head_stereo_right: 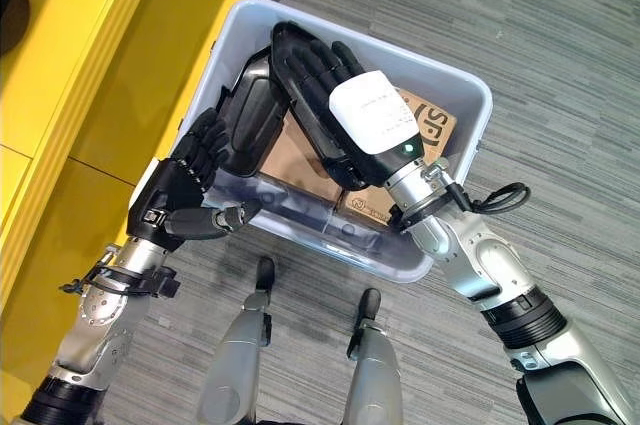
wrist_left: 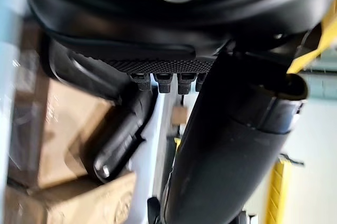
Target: Move parts from the plastic box to the shelf.
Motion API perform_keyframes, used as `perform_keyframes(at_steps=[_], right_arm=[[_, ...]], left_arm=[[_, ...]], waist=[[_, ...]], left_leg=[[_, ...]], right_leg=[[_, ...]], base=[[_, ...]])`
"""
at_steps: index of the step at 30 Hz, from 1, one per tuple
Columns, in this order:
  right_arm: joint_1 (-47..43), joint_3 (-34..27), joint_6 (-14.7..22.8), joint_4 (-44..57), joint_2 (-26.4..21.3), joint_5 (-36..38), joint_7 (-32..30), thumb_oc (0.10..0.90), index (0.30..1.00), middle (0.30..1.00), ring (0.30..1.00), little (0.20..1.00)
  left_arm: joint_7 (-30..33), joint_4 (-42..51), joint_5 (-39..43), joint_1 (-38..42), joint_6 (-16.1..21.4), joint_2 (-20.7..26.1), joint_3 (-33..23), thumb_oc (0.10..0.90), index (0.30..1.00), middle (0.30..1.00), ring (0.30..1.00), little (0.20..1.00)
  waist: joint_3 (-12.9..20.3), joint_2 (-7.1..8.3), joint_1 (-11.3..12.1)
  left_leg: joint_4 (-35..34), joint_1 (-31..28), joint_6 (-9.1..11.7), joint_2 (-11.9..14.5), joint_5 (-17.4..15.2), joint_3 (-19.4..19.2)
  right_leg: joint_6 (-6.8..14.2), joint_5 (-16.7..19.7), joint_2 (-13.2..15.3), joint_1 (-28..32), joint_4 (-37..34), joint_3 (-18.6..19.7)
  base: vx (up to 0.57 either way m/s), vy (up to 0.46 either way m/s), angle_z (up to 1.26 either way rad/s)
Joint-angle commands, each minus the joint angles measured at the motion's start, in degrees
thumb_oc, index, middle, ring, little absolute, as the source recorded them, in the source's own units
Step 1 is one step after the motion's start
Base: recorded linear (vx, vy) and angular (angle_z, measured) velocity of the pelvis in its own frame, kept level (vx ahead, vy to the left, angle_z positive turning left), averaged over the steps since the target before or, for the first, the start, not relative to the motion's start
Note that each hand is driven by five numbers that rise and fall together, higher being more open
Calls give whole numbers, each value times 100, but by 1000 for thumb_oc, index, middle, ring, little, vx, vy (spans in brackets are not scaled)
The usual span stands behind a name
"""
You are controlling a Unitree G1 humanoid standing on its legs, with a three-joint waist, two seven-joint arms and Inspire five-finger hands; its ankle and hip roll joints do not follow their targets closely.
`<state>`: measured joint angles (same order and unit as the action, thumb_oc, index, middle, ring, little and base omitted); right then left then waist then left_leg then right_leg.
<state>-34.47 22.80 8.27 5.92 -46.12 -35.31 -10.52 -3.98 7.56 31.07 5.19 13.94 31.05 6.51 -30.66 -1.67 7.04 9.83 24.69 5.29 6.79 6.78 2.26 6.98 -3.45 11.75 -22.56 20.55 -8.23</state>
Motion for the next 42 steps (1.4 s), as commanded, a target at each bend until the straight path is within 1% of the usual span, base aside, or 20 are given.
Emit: perform_keyframes(at_steps=[1, 3, 4, 5, 8, 9, 10, 12, 14, 18, 21, 29, 36, 39, 42], right_arm=[[-1066, 8, 83, 654, -434, -38, -340, 900, 1000, 1000, 1000, 1000], [-1054, 56, 66, 634, -518, -110, -390, 900, 1000, 1000, 1000, 1000], [-1055, 66, 69, 631, -534, -132, -411, 900, 1000, 1000, 1000, 1000], [-1029, 70, 71, 616, -587, -241, -445, 900, 1000, 1000, 1000, 1000], [-1005, 91, 27, 589, -677, -330, -553, 900, 1000, 1000, 1000, 1000], [-1012, 73, 24, 583, -691, -365, -580, 900, 1000, 1000, 1000, 1000], [-978, 48, 23, 567, -707, -384, -588, 900, 1000, 1000, 1000, 1000], [-990, 35, -37, 574, -738, -418, -574, 900, 1000, 1000, 1000, 1000], [-1033, 70, -227, 571, -776, -465, -621, 900, 1000, 1000, 1000, 1000], [-1161, 44, -415, 395, -844, -388, -617, 900, 1000, 1000, 1000, 1000], [-1200, 27, -472, 316, -879, -417, -622, 900, 1000, 1000, 1000, 1000], [-1362, 90, -583, 214, -867, -516, -667, 900, 1000, 1000, 1000, 1000], [-1639, 250, -669, 92, -813, -681, -688, 900, 1000, 1000, 1000, 1000], [-1830, 360, -795, 12, -798, -722, -686, 900, 1000, 1000, 1000, 1000], [-1974, 445, -838, -135, -801, -772, -725, 900, 1000, 1000, 1000, 1000]], left_arm=[[-62, 1034, -78, -8, 765, 282, -391, 900, 1000, 1000, 1000, 1000], [-113, 1060, 59, -128, 792, 309, -406, 900, 1000, 1000, 1000, 1000], [-120, 1067, 63, -139, 796, 310, -411, 900, 1000, 1000, 1000, 1000], [-151, 1106, 71, -217, 871, 336, -425, 900, 1000, 1000, 1000, 1000], [-237, 1138, 155, -310, 1000, 360, -403, 900, 1000, 1000, 1000, 1000], [-261, 1159, 170, -307, 1009, 363, -401, 900, 1000, 1000, 1000, 1000], [-283, 1190, 187, -348, 1008, 371, -398, 900, 1000, 1000, 1000, 1000], [-265, 1203, 194, -350, 1017, 386, -393, 900, 1000, 1000, 1000, 1000], [-249, 1188, 169, -362, 1067, 387, -349, 900, 1000, 1000, 1000, 1000], [-280, 1159, 206, -376, 1092, 385, -331, 900, 1000, 1000, 1000, 1000], [-258, 1151, 190, -403, 1117, 379, -311, 900, 1000, 1000, 1000, 1000], [-216, 1076, 204, -359, 1152, 351, -274, 900, 1000, 1000, 1000, 1000], [-237, 1080, 129, -316, 1120, 328, -241, 900, 1000, 1000, 1000, 1000], [-249, 1060, 84, -283, 1147, 341, -219, 900, 1000, 1000, 1000, 1000], [-267, 1061, 96, -270, 1148, 362, -236, 900, 1000, 1000, 1000, 1000]], waist=[[87, -50, -84], [87, -112, -84], [87, -119, -86], [87, -162, -87], [87, -206, -97], [87, -223, -99], [87, -229, -106], [87, -243, -106], [87, -252, -120], [87, -280, -139], [87, -322, -154], [87, -361, -155], [87, -411, -107], [87, -433, -66], [87, -453, -25]], left_leg=[[571, 210, -244, 12, -778, -83], [624, 384, -248, 13, -763, -69], [640, 417, -248, 13, -763, -67], [682, 549, -253, 5, -753, -53], [749, 681, -252, -4, -785, -49], [748, 750, -258, 0, -743, -42], [802, 779, -256, -15, -791, -42], [824, 864, -260, -18, -755, -40], [875, 926, -261, -14, -804, -63], [952, 1103, -245, -13, -809, -65], [1030, 1255, -239, -9, -814, -73], [1215, 1573, -237, -29, -851, -63], [1428, 1976, -238, -72, -870, -19], [1561, 2187, -251, -103, -897, 7], [1715, 2368, -267, -113, -938, 31]], right_leg=[[-379, -492, -107, -210, 401, 102], [-400, -542, -101, -436, 569, 136], [-402, -553, -97, -479, 608, 141], [-423, -584, -81, -625, 700, 147], [-439, -673, -55, -790, 850, 166], [-448, -638, -60, -865, 863, 166], [-450, -698, -46, -909, 942, 181], [-458, -669, -46, -999, 977, 180], [-467, -737, -26, -1101, 1081, 204], [-486, -768, -24, -1302, 1192, 226], [-516, -795, -39, -1484, 1315, 261], [-569, -875, -70, -1828, 1571, 304], [-624, -958, -112, -2237, 1882, 328], [-660, -1017, -126, -2443, 2059, 323], [-696, -1095, -119, -2618, 2257, 330]], base=[[-56, -23, 5], [-53, -15, 4], [-65, -21, 2], [-56, -24, 0], [-21, -9, 0], [-7, -34, 4], [-24, -35, 2], [-29, -28, 1], [0, 0, 0], [0, 0, 0], [0, 0, 0], [0, -8, 0], [-1, -38, 2], [9, -46, 6], [38, -52, 4]])
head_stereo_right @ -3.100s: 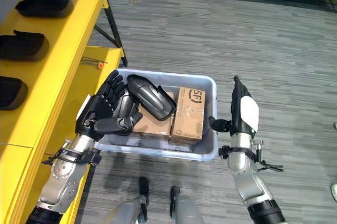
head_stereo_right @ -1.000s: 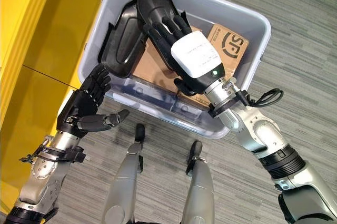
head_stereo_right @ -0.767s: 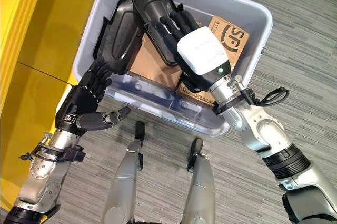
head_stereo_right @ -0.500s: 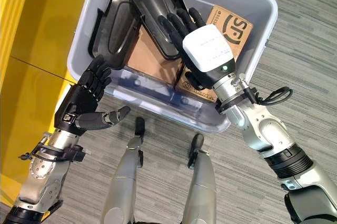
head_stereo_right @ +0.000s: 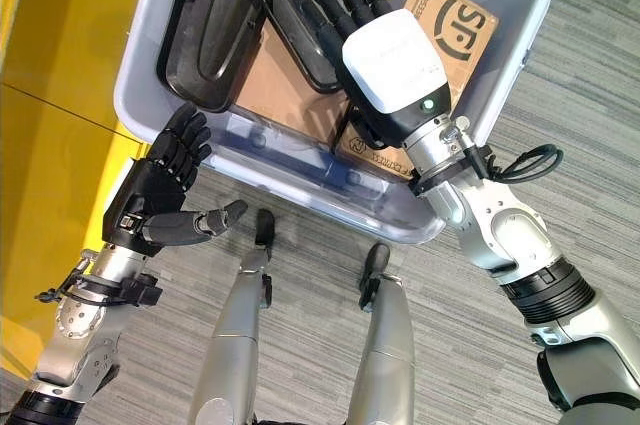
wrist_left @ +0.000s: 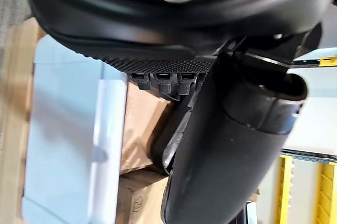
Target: Move parts from the plastic box to the shelf.
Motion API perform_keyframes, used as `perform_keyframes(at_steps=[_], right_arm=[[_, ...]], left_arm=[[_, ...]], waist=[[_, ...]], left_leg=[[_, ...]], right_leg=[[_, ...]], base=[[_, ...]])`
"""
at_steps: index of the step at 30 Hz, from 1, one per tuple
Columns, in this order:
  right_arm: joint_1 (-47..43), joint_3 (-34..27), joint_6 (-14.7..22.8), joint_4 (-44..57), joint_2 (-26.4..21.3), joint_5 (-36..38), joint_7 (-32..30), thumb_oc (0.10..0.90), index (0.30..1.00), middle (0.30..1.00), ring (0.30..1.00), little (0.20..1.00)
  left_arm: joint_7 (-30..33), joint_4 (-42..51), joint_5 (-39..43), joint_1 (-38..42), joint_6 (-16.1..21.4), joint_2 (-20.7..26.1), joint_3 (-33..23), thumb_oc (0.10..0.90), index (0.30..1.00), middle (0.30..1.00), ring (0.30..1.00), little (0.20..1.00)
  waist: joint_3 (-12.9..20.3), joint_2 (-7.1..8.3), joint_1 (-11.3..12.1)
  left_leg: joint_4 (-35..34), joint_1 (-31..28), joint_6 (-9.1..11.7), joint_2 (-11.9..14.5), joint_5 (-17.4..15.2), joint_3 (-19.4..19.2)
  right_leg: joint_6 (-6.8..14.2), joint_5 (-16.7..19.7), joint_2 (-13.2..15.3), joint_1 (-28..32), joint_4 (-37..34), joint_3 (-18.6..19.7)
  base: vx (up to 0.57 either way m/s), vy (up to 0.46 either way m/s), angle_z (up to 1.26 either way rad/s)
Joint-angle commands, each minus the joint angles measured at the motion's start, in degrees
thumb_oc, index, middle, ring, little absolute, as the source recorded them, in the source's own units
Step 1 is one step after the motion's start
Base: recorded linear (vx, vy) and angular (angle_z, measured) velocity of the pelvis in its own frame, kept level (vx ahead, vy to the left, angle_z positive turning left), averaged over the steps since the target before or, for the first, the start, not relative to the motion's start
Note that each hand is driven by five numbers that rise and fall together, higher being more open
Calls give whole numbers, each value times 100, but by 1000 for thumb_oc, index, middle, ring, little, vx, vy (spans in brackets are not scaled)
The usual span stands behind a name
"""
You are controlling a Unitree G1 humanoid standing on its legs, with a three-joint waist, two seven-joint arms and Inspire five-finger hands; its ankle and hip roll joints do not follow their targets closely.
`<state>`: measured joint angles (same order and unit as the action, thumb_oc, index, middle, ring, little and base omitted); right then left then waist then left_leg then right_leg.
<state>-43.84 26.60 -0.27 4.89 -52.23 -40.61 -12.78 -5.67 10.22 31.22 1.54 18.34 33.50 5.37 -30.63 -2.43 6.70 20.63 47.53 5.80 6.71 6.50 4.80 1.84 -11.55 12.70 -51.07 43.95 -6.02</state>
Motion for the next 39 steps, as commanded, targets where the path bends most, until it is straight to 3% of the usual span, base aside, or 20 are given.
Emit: perform_keyframes(at_steps=[1, 9, 12, 16, 28, 39], right_arm=[[-1106, 125, 6, -124, -189, -252, -539, 900, 1000, 1000, 1000, 1000], [-1506, 446, -329, -634, -185, -157, -509, 900, 1000, 1000, 1000, 1000], [-1566, 512, -286, -789, -192, -141, -459, 900, 1000, 1000, 1000, 1000], [-1630, 655, -502, -1004, -266, 80, -573, 900, 1000, 1000, 1000, 1000], [-2239, 959, -661, -1898, -251, 415, -484, 900, 1000, 1000, 1000, 1000], [-1863, 945, -739, -1781, -419, 391, -116, 900, 1000, 1000, 1000, 1000]], left_arm=[[-88, 782, 88, 58, 731, 121, -105, 900, 1000, 1000, 1000, 1000], [-257, 813, 198, -5, 730, 160, -178, 900, 1000, 1000, 1000, 1000], [-319, 790, 234, 3, 697, 178, -189, 900, 1000, 1000, 1000, 1000], [-347, 785, 236, -2, 688, 235, -211, 900, 1000, 1000, 1000, 1000], [-660, 640, 371, 49, 782, 266, -211, 900, 1000, 1000, 1000, 1000], [-796, 702, 502, -70, 803, 315, -359, 900, 1000, 1000, 1000, 1000]], waist=[[84, -387, 26], [84, -494, 206], [84, -504, 233], [84, -543, 276], [84, -622, 388], [84, -586, 349]], left_leg=[[778, 108, -304, -130, -1041, -180], [1890, 1059, -460, -408, -1507, -54], [2090, 1259, -477, -466, -1577, -33], [2382, 1573, -508, -548, -1659, -8], [2617, 1898, -516, -614, -1697, 27], [2622, 1909, -517, -586, -1713, 3]], right_leg=[[-183, -438, -221, 210, 97, 169], [-346, -939, -212, -666, 1331, 275], [-358, -1007, -202, -832, 1524, 285], [-377, -1094, -190, -1111, 1819, 310], [-429, -1186, -149, -1388, 2075, 260], [-417, -1155, -153, -1396, 2013, 241]], base=[[104, -64, 6], [81, -59, 9], [52, -57, 7], [43, -51, 3], [13, -21, 2], [3, -1, 2]])
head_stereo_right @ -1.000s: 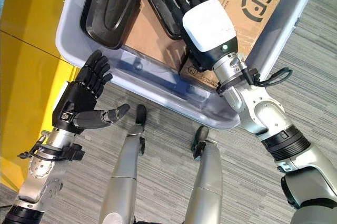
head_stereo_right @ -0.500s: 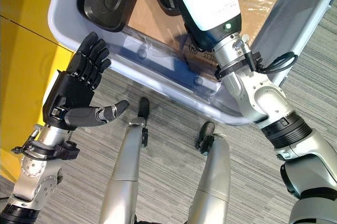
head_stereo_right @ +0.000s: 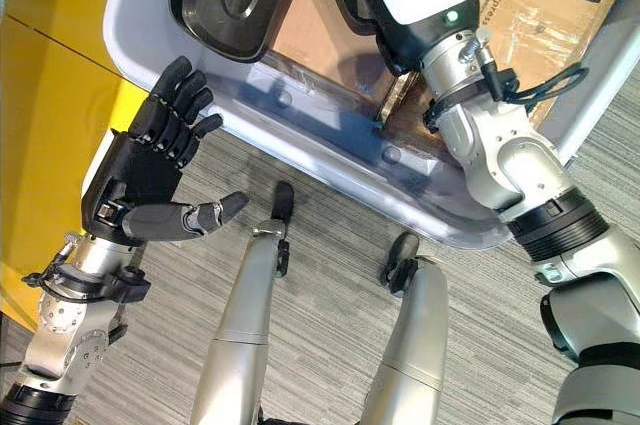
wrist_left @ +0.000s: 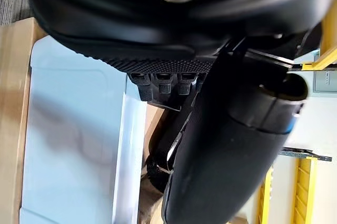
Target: Move parts from the plastic box to the shelf.
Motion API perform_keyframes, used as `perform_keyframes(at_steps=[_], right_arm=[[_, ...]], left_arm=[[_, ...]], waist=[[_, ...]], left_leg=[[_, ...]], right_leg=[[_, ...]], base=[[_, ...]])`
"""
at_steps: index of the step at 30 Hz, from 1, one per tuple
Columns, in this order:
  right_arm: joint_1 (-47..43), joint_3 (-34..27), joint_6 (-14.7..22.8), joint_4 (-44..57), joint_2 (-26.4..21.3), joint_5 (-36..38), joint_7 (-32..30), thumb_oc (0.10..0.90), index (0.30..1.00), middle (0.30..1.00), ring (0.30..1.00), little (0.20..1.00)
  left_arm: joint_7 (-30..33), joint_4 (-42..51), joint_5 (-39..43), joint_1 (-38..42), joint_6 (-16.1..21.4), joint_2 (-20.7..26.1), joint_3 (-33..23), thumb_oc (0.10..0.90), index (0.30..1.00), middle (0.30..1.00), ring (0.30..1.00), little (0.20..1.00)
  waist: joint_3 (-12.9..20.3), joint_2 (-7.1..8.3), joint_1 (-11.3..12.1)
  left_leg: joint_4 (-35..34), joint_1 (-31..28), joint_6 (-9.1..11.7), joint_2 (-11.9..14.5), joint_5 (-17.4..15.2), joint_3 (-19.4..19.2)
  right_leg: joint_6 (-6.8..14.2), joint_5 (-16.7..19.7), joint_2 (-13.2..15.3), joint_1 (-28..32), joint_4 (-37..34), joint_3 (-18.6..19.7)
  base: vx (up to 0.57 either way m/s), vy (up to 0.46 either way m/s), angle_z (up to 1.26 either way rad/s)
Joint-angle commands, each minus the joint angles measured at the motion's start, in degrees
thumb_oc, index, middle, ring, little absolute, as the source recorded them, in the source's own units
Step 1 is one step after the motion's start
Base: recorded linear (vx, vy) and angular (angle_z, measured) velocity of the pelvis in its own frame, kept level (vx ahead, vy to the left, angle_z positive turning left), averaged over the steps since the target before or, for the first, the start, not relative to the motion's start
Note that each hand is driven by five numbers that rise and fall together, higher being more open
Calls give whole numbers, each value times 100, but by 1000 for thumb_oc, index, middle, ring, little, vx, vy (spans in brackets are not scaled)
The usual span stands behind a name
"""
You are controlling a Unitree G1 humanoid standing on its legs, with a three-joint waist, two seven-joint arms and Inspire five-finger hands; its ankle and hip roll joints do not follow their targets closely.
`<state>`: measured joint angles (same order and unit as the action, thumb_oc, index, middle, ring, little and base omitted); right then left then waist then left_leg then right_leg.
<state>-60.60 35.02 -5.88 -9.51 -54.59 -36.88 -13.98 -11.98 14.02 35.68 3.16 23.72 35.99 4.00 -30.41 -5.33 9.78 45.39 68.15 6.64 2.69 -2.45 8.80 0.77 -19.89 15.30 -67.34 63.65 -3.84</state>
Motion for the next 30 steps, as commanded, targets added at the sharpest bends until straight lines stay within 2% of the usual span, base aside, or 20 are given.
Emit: perform_keyframes(at_steps=[1, 7, 16, 17, 18, 19, 30], right_arm=[[-182, 119, -225, -368, -181, 43, 0, 900, 1000, 1000, 1000, 1000], [-184, 164, -322, -495, -142, 39, -99, 900, 1000, 1000, 1000, 1000], [-138, 74, -460, -613, -66, 114, -264, 900, 1000, 1000, 1000, 1000], [-143, 79, -484, -615, -58, 126, -247, 808, 871, 871, 871, 871], [-149, 82, -506, -629, -48, 161, -223, 665, 671, 671, 671, 671], [-149, 92, -584, -673, -7, 255, -159, 400, 300, 300, 300, 300], [-366, 224, -479, -1312, 126, 321, -321, 400, 300, 300, 300, 300]], left_arm=[[-179, 316, 68, -241, 270, 68, -228, 900, 1000, 1000, 1000, 1000], [-169, 256, 87, -283, 461, 112, -220, 900, 1000, 1000, 1000, 1000], [-89, 320, -24, -187, 316, 60, -177, 900, 1000, 1000, 1000, 1000], [-77, 319, -33, -171, 302, 54, -168, 900, 1000, 1000, 1000, 1000], [-66, 314, -43, -159, 299, 51, -161, 900, 1000, 1000, 1000, 1000], [-22, 310, -78, -112, 285, 45, -137, 900, 1000, 1000, 1000, 1000], [-6, 231, -31, 123, 274, 4, -38, 900, 1000, 1000, 1000, 1000]], waist=[[62, -296, 45], [62, -318, 53], [62, -300, 34], [62, -299, 31], [62, -299, 30], [62, -302, 23], [62, -345, 39]], left_leg=[[150, -144, -602, -182, -821, -399], [87, -146, -605, -151, -804, -420], [78, -87, -609, -144, -791, -423], [74, -85, -608, -145, -789, -424], [71, -80, -604, -145, -787, -425], [57, -62, -601, -141, -776, -428], [14, -23, -580, -130, -739, -435]], right_leg=[[-312, -317, -415, 221, 39, 22], [-301, -280, -391, 230, -42, 5], [-290, -249, -390, 162, -56, -8], [-287, -246, -392, 159, -62, -5], [-286, -243, -393, 152, -65, -4], [-286, -239, -392, 125, -63, -6], [-279, -210, -370, 75, -104, -15]], base=[[0, 0, 0], [0, 0, 0], [0, 0, 0], [0, 0, 0], [0, 0, 0], [0, 0, 0], [0, 0, 0]])
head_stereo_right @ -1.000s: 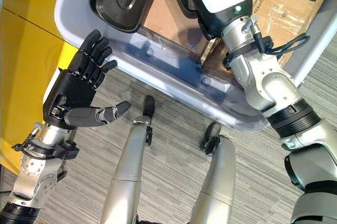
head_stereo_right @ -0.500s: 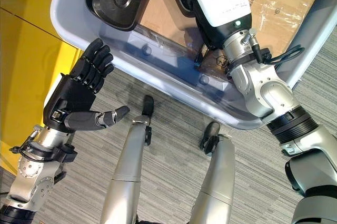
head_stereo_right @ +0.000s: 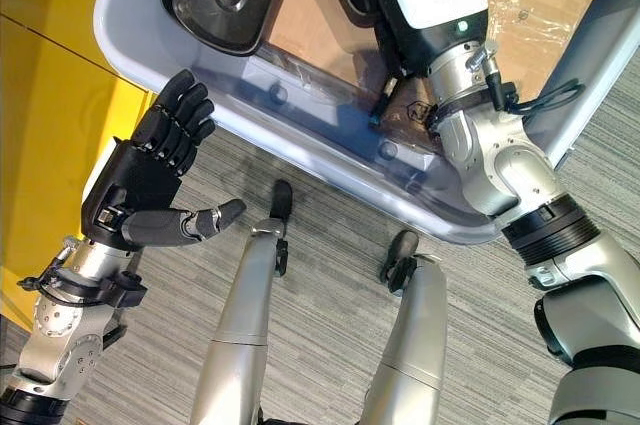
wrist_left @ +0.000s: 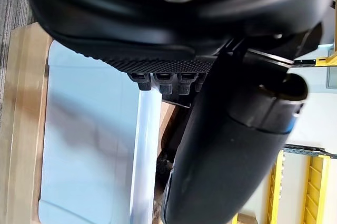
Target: Move parts from the plastic box to the shelf.
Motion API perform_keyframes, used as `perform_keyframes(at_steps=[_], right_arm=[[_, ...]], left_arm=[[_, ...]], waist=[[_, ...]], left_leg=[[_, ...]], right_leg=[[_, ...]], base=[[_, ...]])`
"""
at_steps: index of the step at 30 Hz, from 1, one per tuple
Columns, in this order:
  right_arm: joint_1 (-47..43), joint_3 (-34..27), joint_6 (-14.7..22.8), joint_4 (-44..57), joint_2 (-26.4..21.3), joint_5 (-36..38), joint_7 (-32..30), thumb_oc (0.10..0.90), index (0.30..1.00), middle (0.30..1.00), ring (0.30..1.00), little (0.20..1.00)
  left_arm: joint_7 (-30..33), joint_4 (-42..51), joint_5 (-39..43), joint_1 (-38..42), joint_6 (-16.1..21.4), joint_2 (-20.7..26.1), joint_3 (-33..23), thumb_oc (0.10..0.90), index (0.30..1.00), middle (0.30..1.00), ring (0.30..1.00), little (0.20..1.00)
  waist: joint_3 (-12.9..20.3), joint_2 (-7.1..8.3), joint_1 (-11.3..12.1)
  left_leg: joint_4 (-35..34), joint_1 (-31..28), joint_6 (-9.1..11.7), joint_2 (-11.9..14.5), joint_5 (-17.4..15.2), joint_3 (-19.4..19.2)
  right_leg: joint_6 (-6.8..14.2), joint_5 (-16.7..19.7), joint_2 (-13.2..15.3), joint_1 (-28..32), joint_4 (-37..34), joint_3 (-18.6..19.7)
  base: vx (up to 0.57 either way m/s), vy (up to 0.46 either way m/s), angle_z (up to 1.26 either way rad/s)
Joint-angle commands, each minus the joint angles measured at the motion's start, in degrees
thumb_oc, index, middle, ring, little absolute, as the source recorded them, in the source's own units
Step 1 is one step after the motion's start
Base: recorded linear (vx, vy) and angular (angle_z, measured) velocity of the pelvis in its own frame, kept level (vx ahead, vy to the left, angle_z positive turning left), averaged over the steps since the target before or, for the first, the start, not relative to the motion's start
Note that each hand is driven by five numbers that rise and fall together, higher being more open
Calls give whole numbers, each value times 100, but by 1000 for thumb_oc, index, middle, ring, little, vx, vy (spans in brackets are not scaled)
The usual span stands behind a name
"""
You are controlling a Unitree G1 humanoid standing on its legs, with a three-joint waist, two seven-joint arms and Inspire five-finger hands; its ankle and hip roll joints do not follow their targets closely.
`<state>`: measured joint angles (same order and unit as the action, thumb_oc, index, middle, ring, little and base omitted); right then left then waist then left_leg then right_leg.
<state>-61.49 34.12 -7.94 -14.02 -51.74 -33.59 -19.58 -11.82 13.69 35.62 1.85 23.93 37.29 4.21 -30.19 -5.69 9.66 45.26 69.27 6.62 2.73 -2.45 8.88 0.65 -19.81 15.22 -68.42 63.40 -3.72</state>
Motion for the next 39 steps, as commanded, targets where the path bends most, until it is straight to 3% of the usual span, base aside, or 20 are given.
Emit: perform_keyframes(at_steps=[1, 10, 17, 22, 24, 25, 28, 30, 33, 39], right_arm=[[-293, 331, -283, -871, -169, -19, 206, 400, 300, 300, 300, 300], [-481, 504, -188, -1149, -159, -223, -27, 400, 300, 300, 300, 300], [-570, 677, 214, -1305, -139, 111, -555, 400, 300, 300, 300, 300], [276, -144, 457, 99, -120, 435, -826, 400, 300, 300, 300, 300], [808, -567, 570, 651, -18, 405, -1110, 400, 300, 300, 300, 300], [1594, -1259, 1081, 1218, 324, 343, -1643, 400, 300, 300, 300, 300], [2113, -1756, 1401, 1865, 641, 256, -2060, 400, 300, 300, 300, 300], [2212, -1905, 1493, 2034, 703, 277, -2119, 400, 300, 300, 300, 300], [2775, -2374, 1990, 2681, 1017, 454, -2277, 400, 300, 300, 300, 300], [3375, -2807, 2088, 3332, 1257, 649, -2187, 400, 300, 300, 300, 300]], left_arm=[[-19, 264, -22, 259, 249, -123, -58, 900, 1000, 1000, 1000, 1000], [25, 232, -39, 329, 284, -136, 5, 900, 1000, 1000, 1000, 1000], [-1, 212, 27, 341, 424, -88, 32, 900, 1000, 1000, 1000, 1000], [14, 370, -57, 149, 408, -191, -84, 900, 1000, 1000, 1000, 1000], [27, 424, -99, 77, 439, -216, -87, 900, 1000, 1000, 1000, 1000], [-37, 514, -26, 10, 375, -303, -106, 900, 1000, 1000, 1000, 1000], [107, 470, -218, 36, 322, -395, -106, 900, 1000, 1000, 1000, 1000], [158, 470, -227, 70, 296, -395, -128, 900, 1000, 1000, 1000, 1000], [264, 472, -274, 44, 276, -430, -166, 900, 1000, 1000, 1000, 1000], [280, 628, -272, -49, 168, -485, -237, 900, 1000, 1000, 1000, 1000]], waist=[[40, -308, 49], [40, -335, 64], [40, -351, 80], [40, -260, -107], [40, -217, -179], [40, -154, -375], [40, -119, -532], [40, -104, -569], [40, -21, -765], [40, 103, -955]], left_leg=[[12, -140, -576, -131, -733, -442], [19, -110, -562, -137, -720, -441], [-131, -231, -566, -59, -670, -427], [-388, -601, -531, 87, -617, -435], [-573, -828, -526, 148, -579, -475], [-909, -1284, -484, 229, -510, -553], [-1332, -1812, -412, 327, -365, -734], [-1490, -1865, -424, 373, -209, -812], [-2032, -2704, -353, 482, -99, -1019], [-2745, -4113, -313, 594, -18, -1232]], right_leg=[[-264, -213, -362, 187, -90, -28], [-263, -210, -359, 156, -83, -21], [-253, -156, -344, 275, -251, -20], [-209, -74, -367, 618, -584, 48], [-197, -17, -400, 802, -798, 77], [-155, 105, -465, 1192, -1238, 110], [-102, 289, -525, 1648, -1707, 113], [-123, 448, -531, 1678, -1861, 57], [-39, 629, -494, 2443, -2456, 41], [105, 874, -420, 3799, -3375, 12]], base=[[0, 0, 0], [0, 0, 0], [-35, 2, 0], [-47, 10, 1], [-78, 70, -5], [-104, 117, -15], [-110, 107, -14], [-121, 110, -16], [-73, 148, -19], [-16, 110, -27]])
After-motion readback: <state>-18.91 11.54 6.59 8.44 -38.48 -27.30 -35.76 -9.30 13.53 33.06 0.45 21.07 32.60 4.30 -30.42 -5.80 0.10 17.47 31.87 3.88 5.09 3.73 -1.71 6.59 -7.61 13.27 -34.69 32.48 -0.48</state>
